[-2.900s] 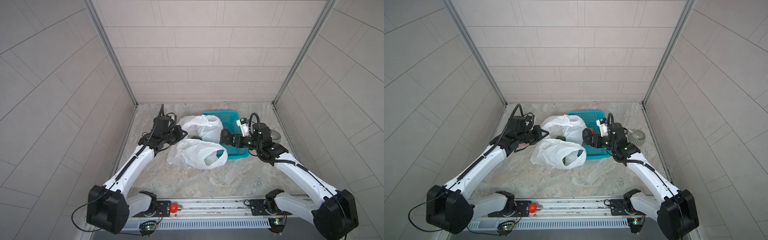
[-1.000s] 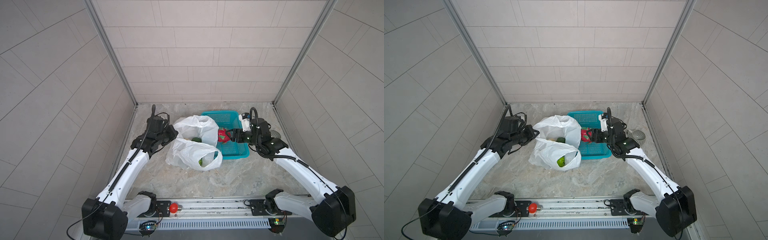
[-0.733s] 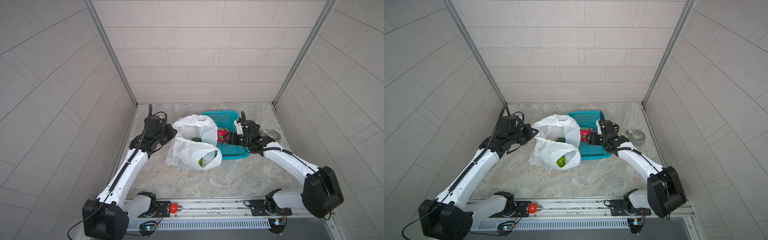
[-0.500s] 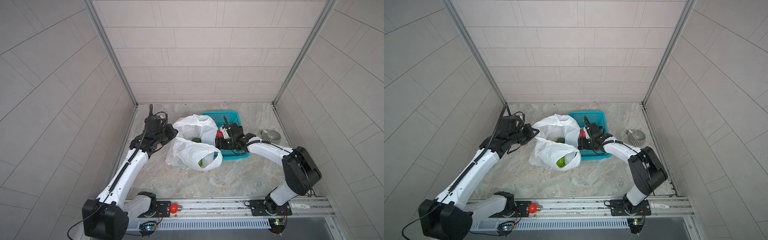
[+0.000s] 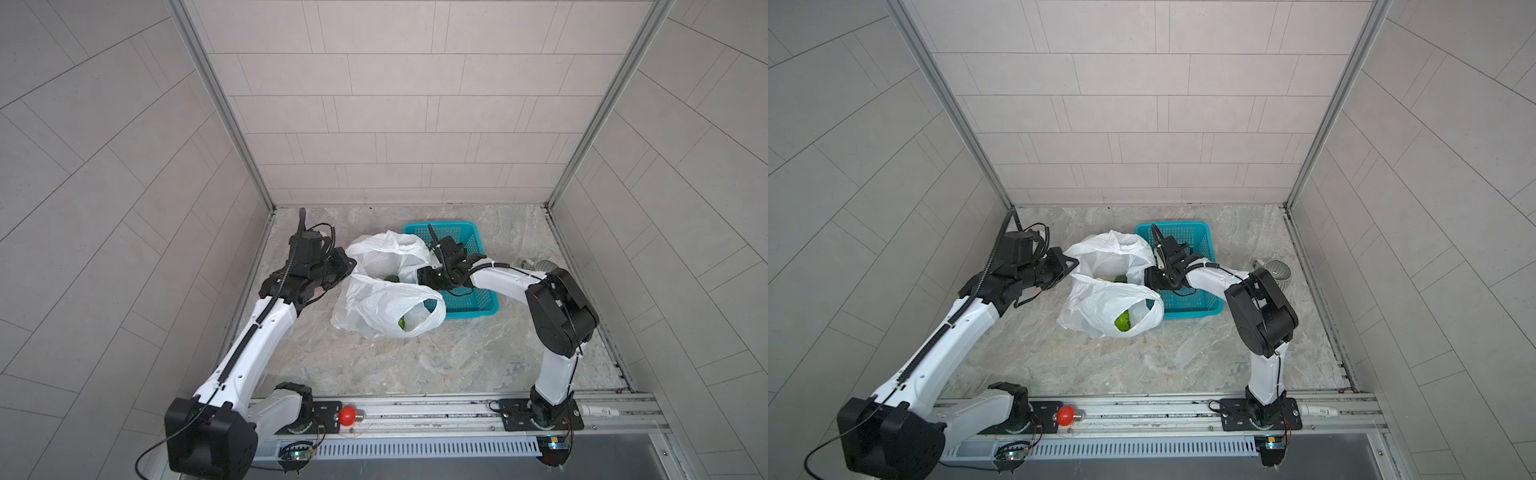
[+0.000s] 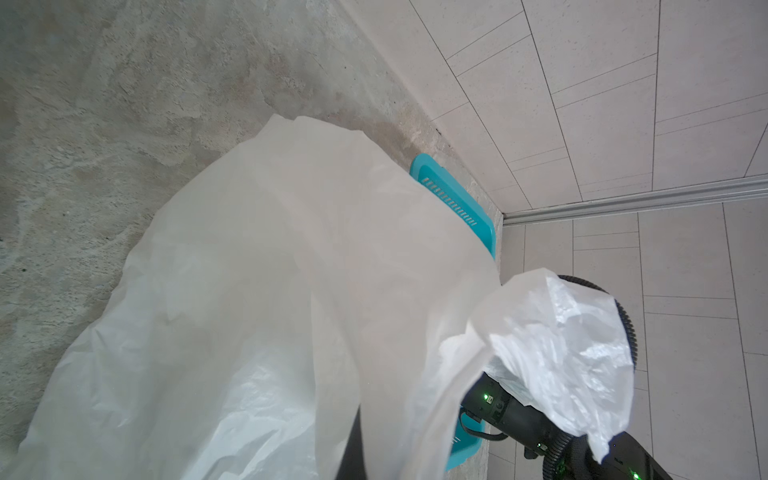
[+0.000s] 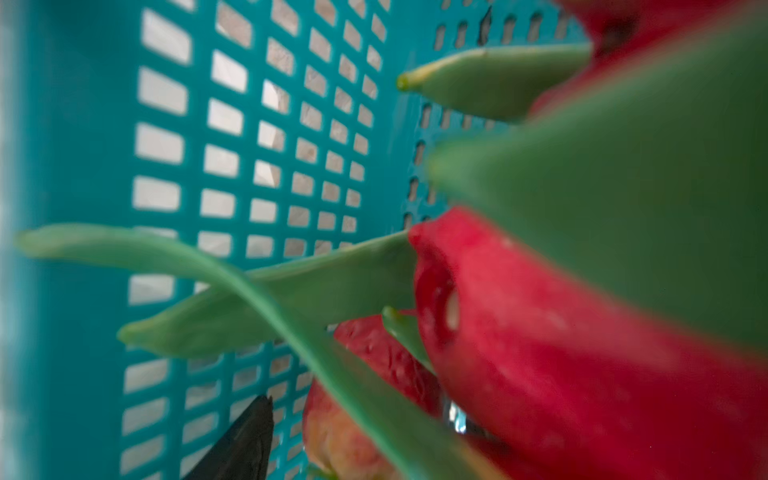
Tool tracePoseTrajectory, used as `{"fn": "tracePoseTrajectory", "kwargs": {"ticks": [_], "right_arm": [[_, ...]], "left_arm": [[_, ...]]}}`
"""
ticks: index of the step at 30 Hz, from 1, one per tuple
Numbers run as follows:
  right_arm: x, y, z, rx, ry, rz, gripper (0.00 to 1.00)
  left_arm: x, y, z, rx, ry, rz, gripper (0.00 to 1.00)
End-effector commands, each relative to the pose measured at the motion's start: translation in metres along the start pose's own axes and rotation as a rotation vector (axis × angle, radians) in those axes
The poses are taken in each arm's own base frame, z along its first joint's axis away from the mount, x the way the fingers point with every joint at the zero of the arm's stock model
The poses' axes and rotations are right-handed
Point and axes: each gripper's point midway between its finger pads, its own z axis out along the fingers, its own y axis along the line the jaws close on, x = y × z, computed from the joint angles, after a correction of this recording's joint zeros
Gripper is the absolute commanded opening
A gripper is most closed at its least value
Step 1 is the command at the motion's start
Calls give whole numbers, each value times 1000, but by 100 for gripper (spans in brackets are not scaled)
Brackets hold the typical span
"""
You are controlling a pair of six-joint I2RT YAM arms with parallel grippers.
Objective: Place the fruits into the plastic bag
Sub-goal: 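Return the right gripper to the basket and grasp the small red fruit, then carry the small red fruit with the right gripper into the bag and release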
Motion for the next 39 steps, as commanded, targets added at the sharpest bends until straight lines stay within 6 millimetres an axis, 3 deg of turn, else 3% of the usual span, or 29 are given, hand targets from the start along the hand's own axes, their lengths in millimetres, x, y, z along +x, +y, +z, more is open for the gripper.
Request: {"fn": "tracePoseTrajectory", "kwargs": {"ticks": [1, 10, 16, 18, 24, 31, 35, 39], "right_arm": [[2, -6, 9, 38, 33, -3, 65], [20, -11, 18, 22, 63, 21, 57], [15, -11, 7, 11, 32, 13, 37], [8, -9, -6, -4, 3, 21, 32], [-8, -19, -62, -30, -115, 64, 31], [1, -30, -135, -56, -263, 28, 32], [3, -8, -168, -172, -377, -6, 32], [9, 40, -181, -349, -374, -122, 33]], "left_arm": [[-2, -3, -3, 21, -15, 14, 0], [-1, 0, -3, 14, -15, 14, 0], [-2, -2, -4, 19, -18, 16, 0], [-2, -3, -5, 20, -19, 18, 0], [1, -7, -5, 45, -4, 41, 0], [1, -13, -5, 75, 2, 54, 0], [3, -12, -1, 77, 12, 51, 0], [2, -15, 1, 92, 17, 52, 0]]}}
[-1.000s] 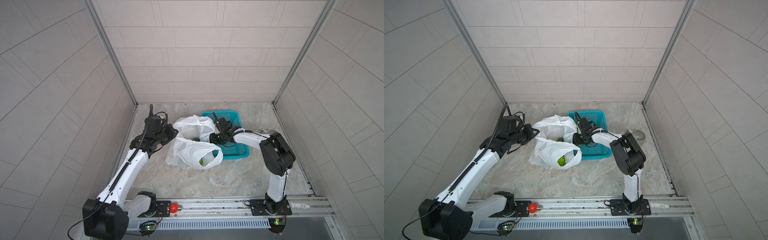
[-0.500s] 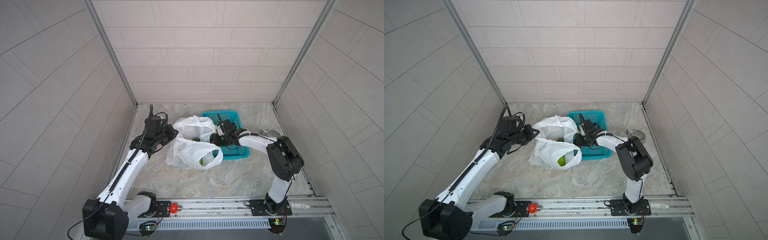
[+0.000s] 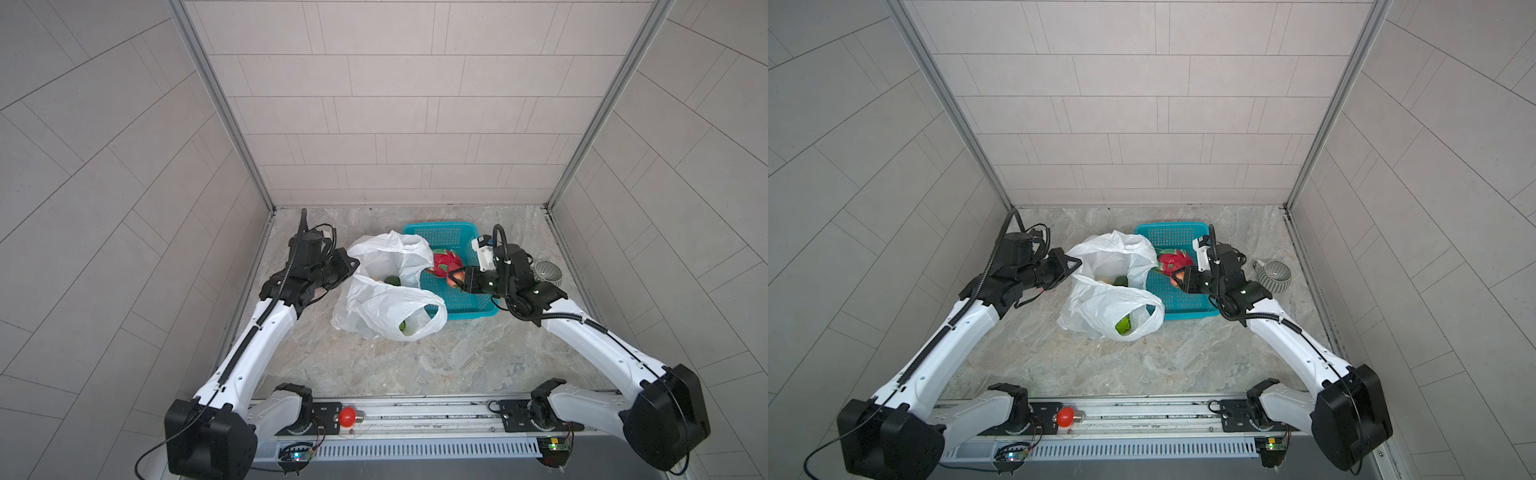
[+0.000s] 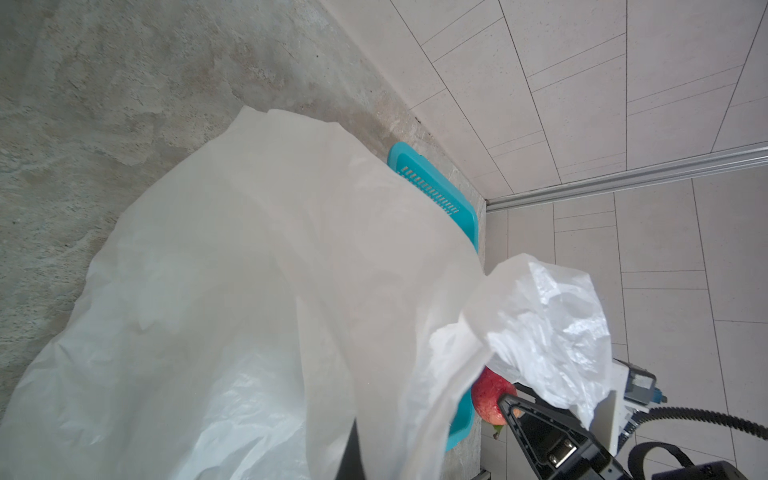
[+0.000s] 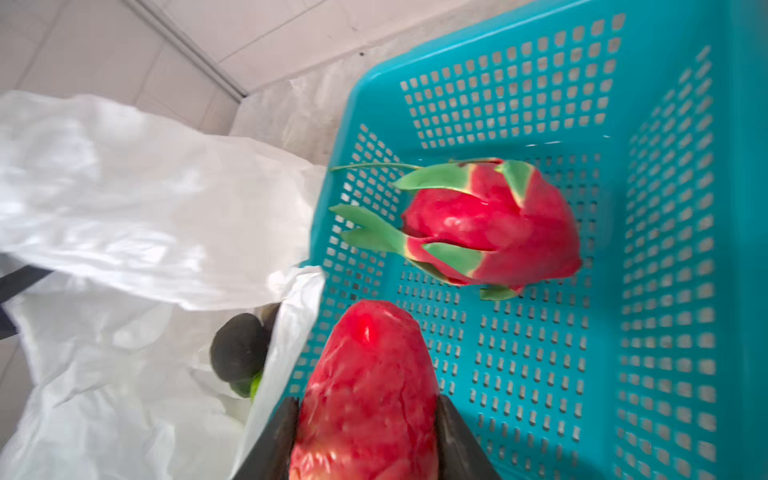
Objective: Place the fruits into the plastic bag
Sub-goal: 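Carry the small red fruit with the right gripper into the bag and release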
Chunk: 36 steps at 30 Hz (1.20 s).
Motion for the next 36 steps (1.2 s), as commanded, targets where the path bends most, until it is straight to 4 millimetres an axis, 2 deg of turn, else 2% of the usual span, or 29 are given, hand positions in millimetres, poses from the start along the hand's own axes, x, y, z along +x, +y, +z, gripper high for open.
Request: {"fn": "tracePoseTrajectory", "kwargs": {"ticks": [1, 5, 9, 14, 18, 20, 22, 24, 28, 32, 36], "right_arm": [[2, 46, 3, -186, 16, -83, 33], [12, 83, 25, -277, 75, -141, 34], [9, 114, 55, -293, 108, -207, 35], [-11, 127, 102, -248, 98, -209, 37], [-9, 148, 138, -285, 156, -207, 40], [-3, 158, 151, -297, 189, -214, 45], [5, 169, 159, -319, 221, -224, 57], [10, 173, 161, -329, 234, -223, 66], [6, 169, 151, -308, 211, -245, 74], [-7, 164, 129, -282, 164, -266, 76], [-20, 160, 98, -296, 126, -257, 75]], "left_arm": [[-2, -5, 1, 31, -6, 18, 0], [-2, -8, -1, 43, -6, 23, 0], [0, -6, -2, 34, 1, 20, 0], [2, -3, -1, 27, 8, 15, 0], [1, -5, -2, 28, 5, 18, 0], [1, -4, -1, 22, 7, 17, 0], [2, -1, 1, 12, 13, 15, 0], [2, 1, 2, 2, 17, 12, 0], [2, 2, 2, 1, 16, 13, 0], [3, 3, 2, -3, 18, 13, 0], [4, 6, 2, -13, 13, 7, 0]]}}
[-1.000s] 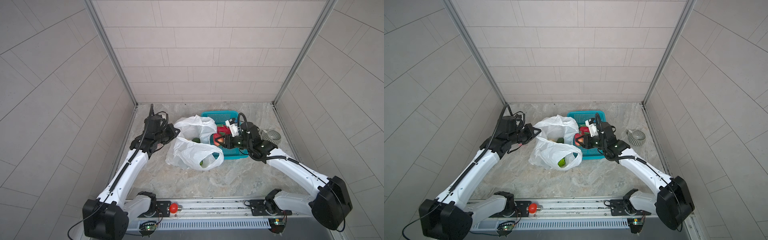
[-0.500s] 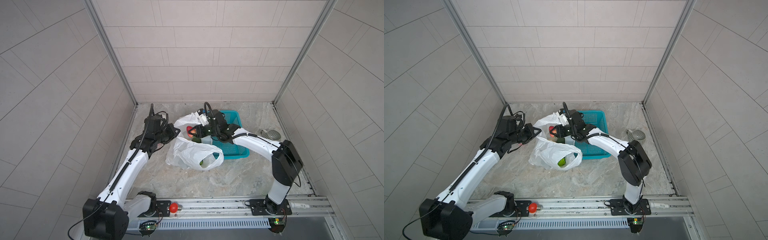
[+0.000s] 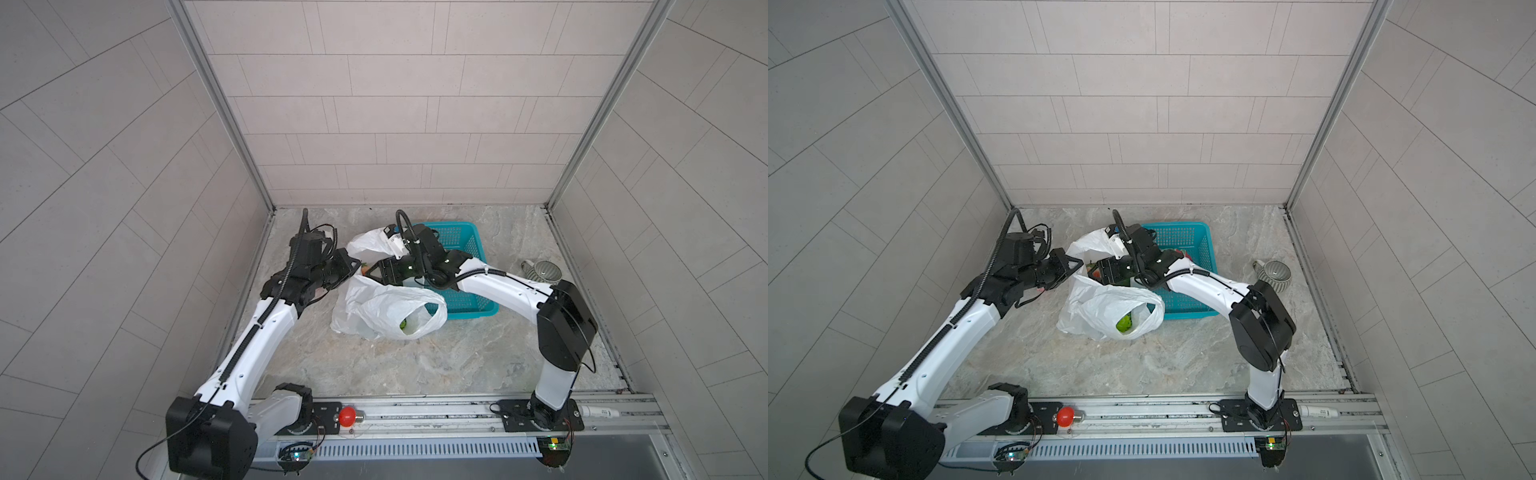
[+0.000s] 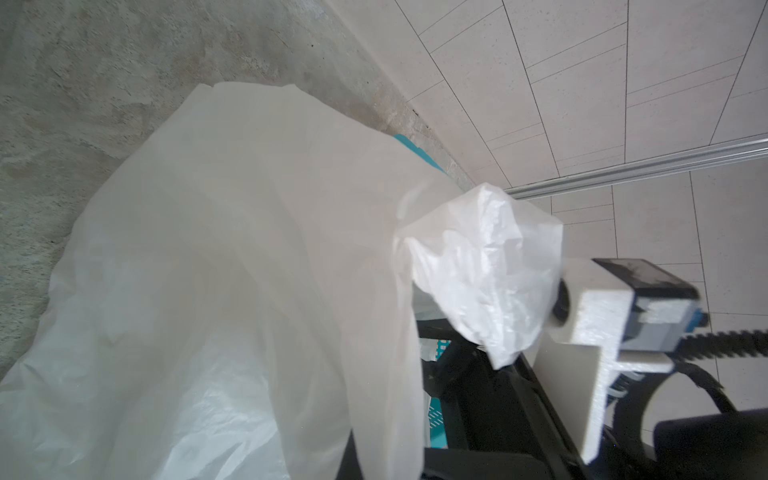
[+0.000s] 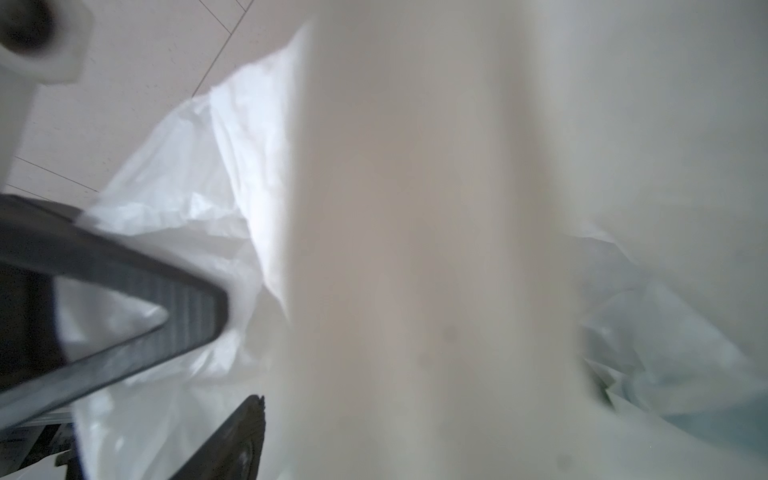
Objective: Place the fruits into the plastic bag
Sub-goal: 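Carry the small red fruit with the right gripper into the bag and release, then move the right gripper back to the basket and grasp the dragon fruit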
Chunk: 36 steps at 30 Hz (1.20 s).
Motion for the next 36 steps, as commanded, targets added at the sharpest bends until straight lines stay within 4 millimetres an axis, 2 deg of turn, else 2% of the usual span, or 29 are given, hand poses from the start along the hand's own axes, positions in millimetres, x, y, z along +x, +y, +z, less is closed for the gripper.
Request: {"fn": "tracePoseTrajectory", "kwargs": {"ticks": [1, 8, 11, 13, 15, 18, 20, 23, 29, 32, 36], "right_arm": [[-18, 13, -43, -11, -77, -35, 75], [8, 20, -96, -30, -92, -59, 76], [16, 6, -120, 15, -110, -46, 76], [16, -12, -138, 68, -140, -10, 76], [15, -42, -156, 145, -186, 52, 77], [13, -101, -182, 316, -260, 180, 80], [13, -141, -189, 429, -278, 254, 80], [6, -184, -179, 517, -262, 340, 79], [-15, -240, -129, 527, -191, 441, 77], [-22, -255, -103, 466, -151, 474, 76], [-6, -260, -80, 411, -84, 530, 74]], "left_arm": [[2, 7, -1, -21, 1, 4, 0], [3, 9, 0, -27, -1, -1, 0], [1, 7, 0, -26, -4, 4, 0], [0, 6, 0, -25, -5, 4, 0], [-1, 6, 0, -25, -4, 6, 0], [-1, 6, 1, -28, -6, 6, 0], [-1, 8, 4, -31, -1, 2, 0], [-2, 7, 5, -26, 2, -1, 0], [-3, 3, 1, -22, -3, 11, 0], [-1, 6, 2, -31, 5, 12, 0], [-1, 7, 4, -34, 9, 10, 0]]}}
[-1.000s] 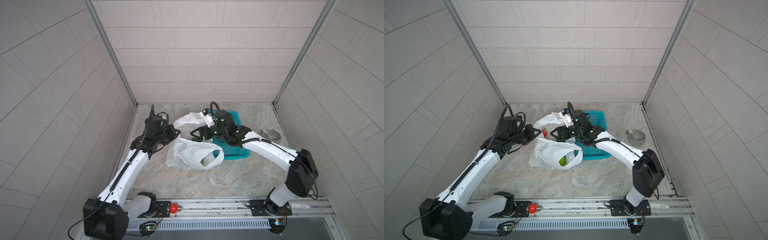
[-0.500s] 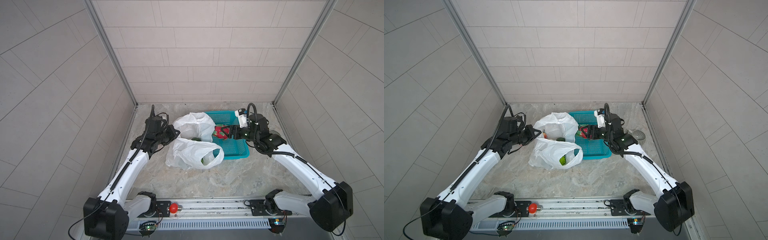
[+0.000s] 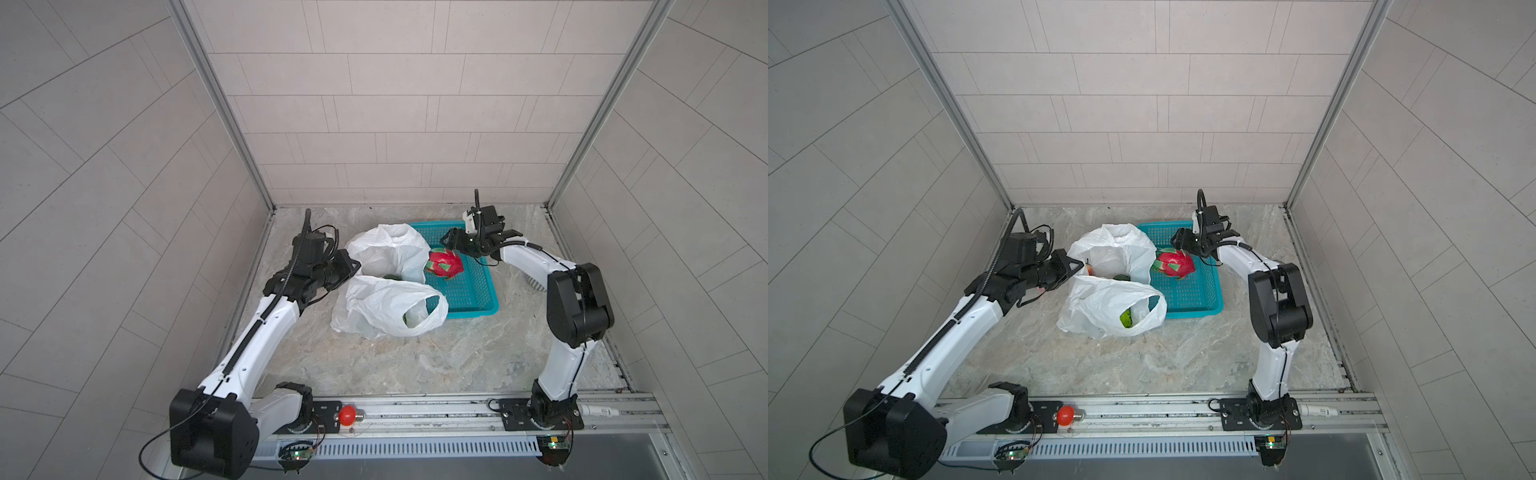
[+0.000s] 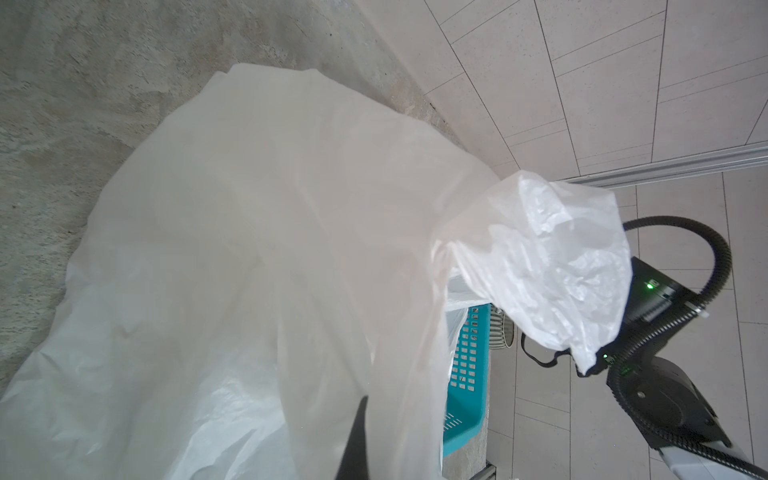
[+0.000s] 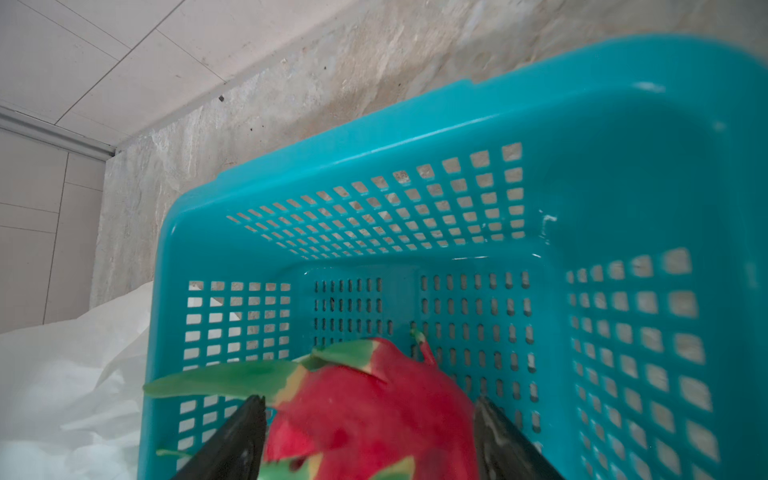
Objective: Place the fruits into the plastic bag
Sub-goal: 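Move the right gripper back to the basket and grasp the dragon fruit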
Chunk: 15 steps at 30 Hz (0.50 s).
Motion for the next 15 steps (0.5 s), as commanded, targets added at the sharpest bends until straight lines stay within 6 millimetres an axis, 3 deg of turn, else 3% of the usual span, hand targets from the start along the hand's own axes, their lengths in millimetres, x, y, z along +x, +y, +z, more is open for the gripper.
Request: {"fn": "tracePoseTrajectory", "kwargs": {"ticks": [1, 5, 9, 15], "right_arm": [[14, 8, 3, -56, 57, 58, 74], [40, 10, -4, -116, 45, 169, 73], [63, 21, -28, -179, 17, 235, 73], [72, 13, -68, -95, -24, 180, 77]], "left_arm": [[-5, -5, -3, 3, -11, 25, 0], [-7, -6, -2, 5, -12, 29, 0], [-6, -5, 0, 4, -3, 27, 0], [-4, -4, 0, 3, -3, 27, 0]]}}
